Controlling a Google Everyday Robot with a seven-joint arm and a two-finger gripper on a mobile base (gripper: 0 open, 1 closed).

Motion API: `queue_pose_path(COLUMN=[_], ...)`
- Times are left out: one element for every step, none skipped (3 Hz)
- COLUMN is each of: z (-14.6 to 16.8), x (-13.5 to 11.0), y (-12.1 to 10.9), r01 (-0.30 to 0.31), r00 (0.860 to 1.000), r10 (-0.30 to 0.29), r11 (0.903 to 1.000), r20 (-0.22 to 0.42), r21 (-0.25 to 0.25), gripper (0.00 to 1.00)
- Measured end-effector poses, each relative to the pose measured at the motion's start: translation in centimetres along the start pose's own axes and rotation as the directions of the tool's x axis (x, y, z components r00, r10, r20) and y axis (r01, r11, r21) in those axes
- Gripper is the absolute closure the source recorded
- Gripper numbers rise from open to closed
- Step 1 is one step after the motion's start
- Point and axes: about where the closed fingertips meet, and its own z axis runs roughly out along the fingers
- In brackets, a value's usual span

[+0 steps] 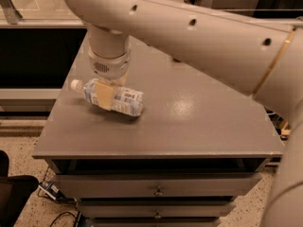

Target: Place blue plastic bottle upright

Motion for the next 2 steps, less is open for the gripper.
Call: queue_pose_path(z=[-3.3,-6.5], x=[1.0,1.2], y=[-0.8,-1.9], r01=[0.010,0.031], r00=[0.982,0.923], r10=[-0.005,-0.017], r11=[0.9996,0.9991], r20=[0.189,0.385], r21=[-0.025,-0.030], gripper=[1.00,1.00])
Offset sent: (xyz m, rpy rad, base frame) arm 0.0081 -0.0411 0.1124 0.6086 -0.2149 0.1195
